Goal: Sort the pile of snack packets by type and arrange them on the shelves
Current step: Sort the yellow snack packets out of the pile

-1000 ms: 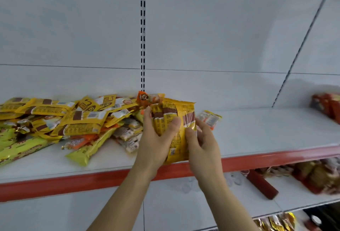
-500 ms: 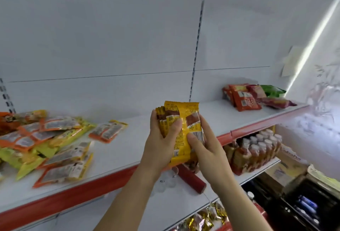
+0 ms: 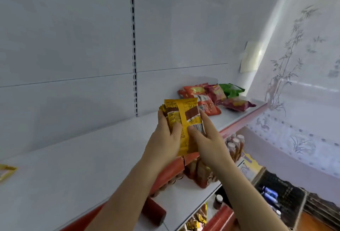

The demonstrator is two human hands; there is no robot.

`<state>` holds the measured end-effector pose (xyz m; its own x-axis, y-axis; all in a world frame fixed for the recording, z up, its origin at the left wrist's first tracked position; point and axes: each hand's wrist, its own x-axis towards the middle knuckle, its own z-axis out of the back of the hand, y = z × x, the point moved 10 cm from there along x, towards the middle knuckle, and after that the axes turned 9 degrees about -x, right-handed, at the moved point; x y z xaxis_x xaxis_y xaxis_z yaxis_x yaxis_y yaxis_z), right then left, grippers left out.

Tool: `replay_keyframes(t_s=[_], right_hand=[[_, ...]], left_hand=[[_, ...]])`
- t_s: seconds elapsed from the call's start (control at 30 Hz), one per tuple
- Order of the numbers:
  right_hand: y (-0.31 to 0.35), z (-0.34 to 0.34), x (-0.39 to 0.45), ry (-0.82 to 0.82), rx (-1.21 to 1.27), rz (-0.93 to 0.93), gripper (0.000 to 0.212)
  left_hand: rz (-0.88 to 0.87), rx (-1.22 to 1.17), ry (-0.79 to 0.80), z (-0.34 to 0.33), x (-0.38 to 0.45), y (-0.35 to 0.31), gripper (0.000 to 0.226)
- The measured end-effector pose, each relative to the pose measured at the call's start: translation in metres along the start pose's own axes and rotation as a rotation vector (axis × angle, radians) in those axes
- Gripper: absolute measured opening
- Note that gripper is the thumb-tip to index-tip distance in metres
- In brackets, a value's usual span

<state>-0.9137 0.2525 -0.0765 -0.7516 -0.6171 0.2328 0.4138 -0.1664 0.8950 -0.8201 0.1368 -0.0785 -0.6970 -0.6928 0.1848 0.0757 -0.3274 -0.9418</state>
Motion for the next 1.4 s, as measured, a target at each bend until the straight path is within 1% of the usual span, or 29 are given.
replay_keyframes(t_s=[0.07,0.2,0.3,0.47,0.57,0.67,0.73,0.8,0.97,1.13,1.27,1.33,1.4], right_hand=[[-0.006,0.002,0.033,0.018,-0.049,-0.012,0.057],[-0.007,-0.006,0.098,0.068,-0.219,0.018,0.056],[-0.018,-0.018,0.137,0.124,-0.282,0.013,0.053],[-0.032,-0.042,0.192,0.238,-0.391,0.057,0.056],[-0.040,-0.057,0.219,0.308,-0.418,0.108,0.057],[-0.052,-0.072,0.243,0.385,-0.499,0.124,0.060],[-0.057,-0.080,0.253,0.414,-0.558,0.182,0.058],[-0.056,-0.085,0.258,0.399,-0.578,0.248,0.054],[-0.059,-0.088,0.264,0.413,-0.528,0.233,0.057],[-0.059,-0.087,0.272,0.441,-0.521,0.211,0.052],[-0.051,-0.089,0.268,0.514,-0.603,0.295,0.041],[-0.049,-0.087,0.268,0.486,-0.651,0.332,0.044],[-0.039,-0.079,0.270,0.391,-0.690,0.392,0.047]], left_hand=[[0.004,0.029,-0.001,-0.009,0.029,0.003,0.053],[0.093,0.125,-0.053,-0.016,0.088,0.018,0.059],[0.171,0.127,-0.087,-0.016,0.124,0.036,0.054],[0.282,0.067,-0.140,-0.017,0.171,0.065,0.038],[0.339,0.104,-0.214,-0.015,0.190,0.075,0.035],[0.381,0.172,-0.266,-0.015,0.202,0.080,0.037],[0.401,0.243,-0.311,-0.012,0.206,0.083,0.039],[0.414,0.272,-0.350,-0.007,0.209,0.085,0.038],[0.434,0.238,-0.447,-0.008,0.210,0.084,0.036],[0.463,0.231,-0.442,-0.017,0.213,0.080,0.035],[0.477,0.243,-0.424,-0.018,0.214,0.077,0.032],[0.478,0.245,-0.424,-0.018,0.211,0.073,0.031],[0.465,0.247,-0.441,-0.018,0.205,0.067,0.025]])
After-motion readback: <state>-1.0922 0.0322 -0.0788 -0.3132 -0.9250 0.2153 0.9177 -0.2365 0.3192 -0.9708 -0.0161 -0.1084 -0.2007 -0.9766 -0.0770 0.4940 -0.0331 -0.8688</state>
